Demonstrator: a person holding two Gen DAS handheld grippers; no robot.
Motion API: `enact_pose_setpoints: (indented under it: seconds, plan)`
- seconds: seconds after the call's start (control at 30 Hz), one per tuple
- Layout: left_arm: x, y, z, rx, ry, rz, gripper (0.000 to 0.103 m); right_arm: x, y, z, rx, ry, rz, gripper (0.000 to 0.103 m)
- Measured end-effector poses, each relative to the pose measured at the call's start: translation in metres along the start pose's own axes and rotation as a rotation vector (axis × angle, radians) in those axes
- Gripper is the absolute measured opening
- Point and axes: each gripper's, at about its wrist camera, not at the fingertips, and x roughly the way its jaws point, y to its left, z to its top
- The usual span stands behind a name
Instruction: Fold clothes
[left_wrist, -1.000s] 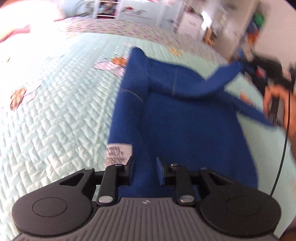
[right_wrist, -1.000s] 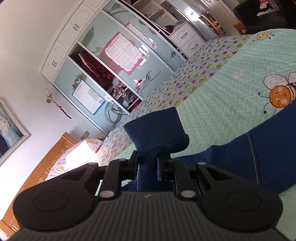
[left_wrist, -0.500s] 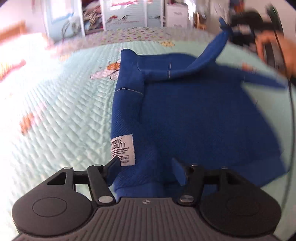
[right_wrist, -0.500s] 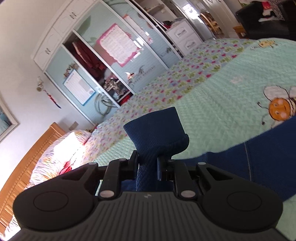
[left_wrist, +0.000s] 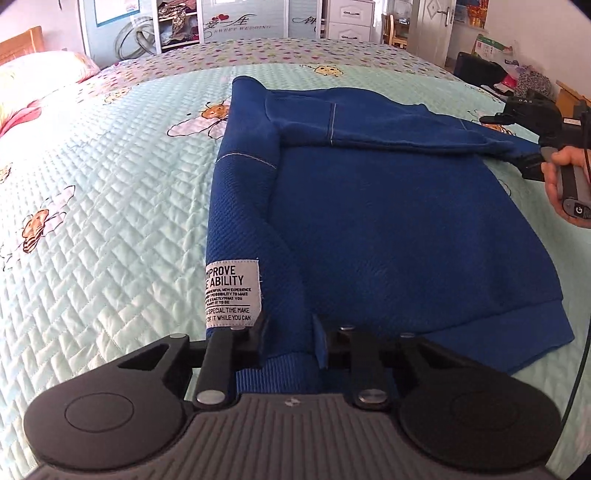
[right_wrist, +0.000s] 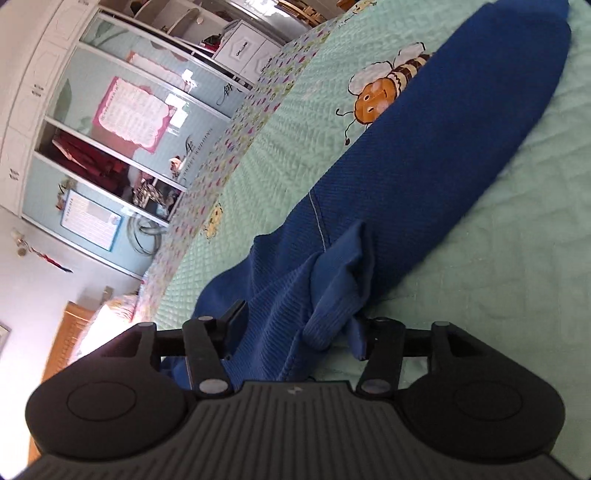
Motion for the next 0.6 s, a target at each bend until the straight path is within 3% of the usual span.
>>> enact_pose_setpoints:
  seconds: [0.07, 0.17, 0.27, 0.37, 0.5, 0.6]
  plan:
    - [0.001, 0.002, 0.005, -0.024, 0.004, -0.018, 0.02, 0.003, 0.006, 0.001, -0.026, -0.002, 0.008, 0.057]
    - [0.005, 0.018, 0.014, -0.158, 0.03, -0.108, 0.013, 0.008, 0.038, 0.001, -0.206, -0.011, -0.038, 0.013]
    - [0.002, 0.034, 0.023, -0.3, 0.028, -0.241, 0.012, 0.003, 0.065, 0.008, -0.28, -0.053, -0.026, 0.012]
    - [-0.005, 0.028, 0.029, -0.261, 0.015, -0.257, 0.012, -0.011, 0.077, 0.019, -0.269, -0.121, 0.007, 0.011]
    - [0.016, 0.021, 0.015, -0.249, 0.117, -0.293, 0.012, -0.024, 0.068, 0.016, -0.267, -0.14, -0.039, 0.011]
    - [0.022, 0.017, 0.007, -0.239, 0.125, -0.304, 0.014, -0.027, 0.053, 0.004, -0.268, -0.154, -0.058, 0.011]
